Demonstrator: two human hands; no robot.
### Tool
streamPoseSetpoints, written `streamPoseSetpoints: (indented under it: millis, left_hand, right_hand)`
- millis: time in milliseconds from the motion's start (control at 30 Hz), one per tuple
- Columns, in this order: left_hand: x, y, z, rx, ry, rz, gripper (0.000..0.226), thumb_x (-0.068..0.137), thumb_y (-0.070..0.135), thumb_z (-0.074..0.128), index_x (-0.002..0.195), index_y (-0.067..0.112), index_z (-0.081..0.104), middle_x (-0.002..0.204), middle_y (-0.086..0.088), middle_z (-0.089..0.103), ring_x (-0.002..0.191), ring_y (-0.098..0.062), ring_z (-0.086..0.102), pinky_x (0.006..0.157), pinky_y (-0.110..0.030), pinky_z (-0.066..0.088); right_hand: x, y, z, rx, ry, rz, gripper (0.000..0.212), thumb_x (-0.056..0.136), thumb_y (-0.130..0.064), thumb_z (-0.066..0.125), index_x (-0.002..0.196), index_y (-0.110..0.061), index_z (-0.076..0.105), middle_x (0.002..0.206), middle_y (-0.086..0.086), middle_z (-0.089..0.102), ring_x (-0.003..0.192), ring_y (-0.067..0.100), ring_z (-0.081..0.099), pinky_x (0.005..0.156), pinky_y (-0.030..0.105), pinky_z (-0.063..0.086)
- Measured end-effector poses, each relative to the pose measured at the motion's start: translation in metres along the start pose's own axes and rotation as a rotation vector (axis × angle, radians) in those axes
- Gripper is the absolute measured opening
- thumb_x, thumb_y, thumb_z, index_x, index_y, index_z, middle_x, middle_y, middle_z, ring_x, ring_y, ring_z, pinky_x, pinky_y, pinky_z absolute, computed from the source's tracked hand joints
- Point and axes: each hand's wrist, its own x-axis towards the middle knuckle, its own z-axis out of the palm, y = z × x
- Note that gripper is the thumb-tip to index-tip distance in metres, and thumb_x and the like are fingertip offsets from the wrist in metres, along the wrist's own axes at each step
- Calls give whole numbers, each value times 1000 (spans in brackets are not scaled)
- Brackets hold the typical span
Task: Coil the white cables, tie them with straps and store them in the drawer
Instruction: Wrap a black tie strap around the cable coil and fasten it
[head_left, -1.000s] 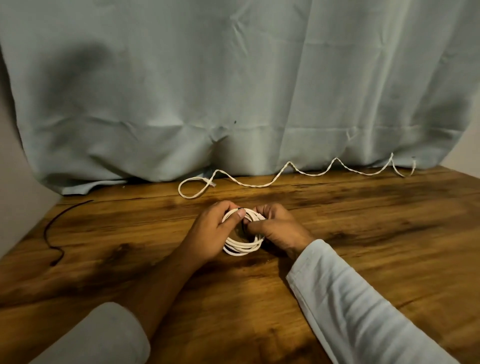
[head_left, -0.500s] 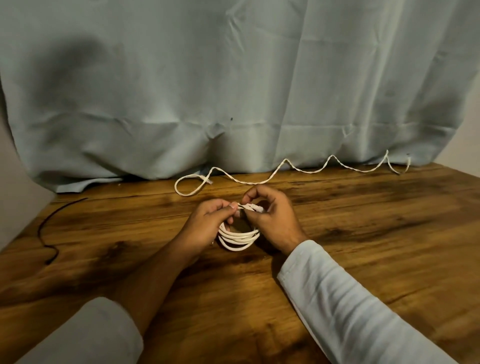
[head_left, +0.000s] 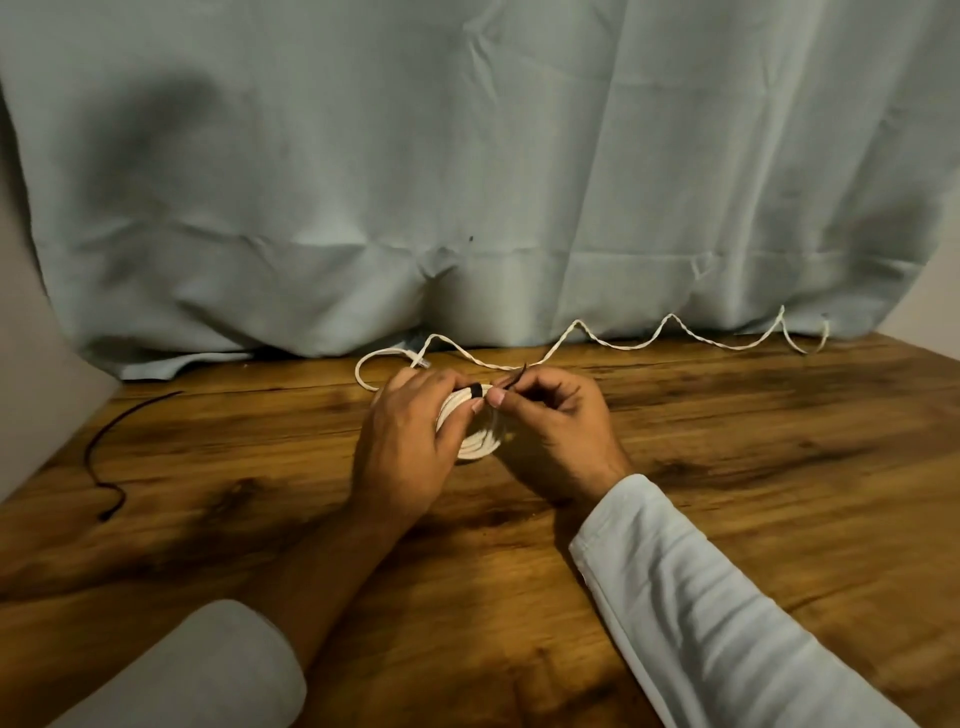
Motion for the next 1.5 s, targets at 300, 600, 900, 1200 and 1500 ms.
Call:
streamPoseSetpoints:
  millis: [300, 600, 900, 1200, 1500]
  left_hand:
    - [-2, -5, -2, -22, -131, -10, 20, 96, 29, 68, 116, 26, 70, 114, 8, 71, 110, -15, 61, 94, -46, 51]
    - [0, 0, -7, 161, -74, 55, 20, 94, 29, 69, 113, 32, 68, 110, 12, 70, 106, -15, 61, 89, -34, 30]
    - [-3, -12, -3, -233, -275, -84, 21, 87, 29, 80, 105, 31, 70, 101, 19, 72, 93, -1, 66, 82, -38, 56]
    - [-2, -22, -6, -402, -407, -174, 22, 90, 19, 77, 109, 30, 73, 104, 12, 76, 99, -7, 70, 92, -43, 57]
    - [-1, -14, -8, -293, -383, -99, 29, 84, 20, 84, 111, 27, 77, 101, 17, 76, 94, 5, 69, 83, -14, 52]
  right_hand:
    - [-2, 4, -13, -129, -49, 85, 3, 86, 1, 78, 87, -2, 79, 94, 10, 77, 93, 27, 74, 91, 49, 61]
    - [0, 7, -12, -161, -18, -7, 17, 80, 1, 83, 78, -15, 80, 93, 9, 75, 93, 27, 73, 93, 52, 59]
    - [-4, 17, -17, -98, -119, 117, 13, 87, 2, 77, 80, -9, 76, 86, 14, 75, 79, 24, 69, 79, 42, 61]
    - [-8, 21, -25, 32, -218, 290, 9, 95, -9, 70, 93, -10, 78, 91, 20, 72, 77, 20, 68, 64, 26, 52]
    - [-9, 20, -24, 141, -190, 345, 13, 97, -3, 65, 85, -5, 68, 77, 12, 66, 66, 16, 62, 63, 23, 50]
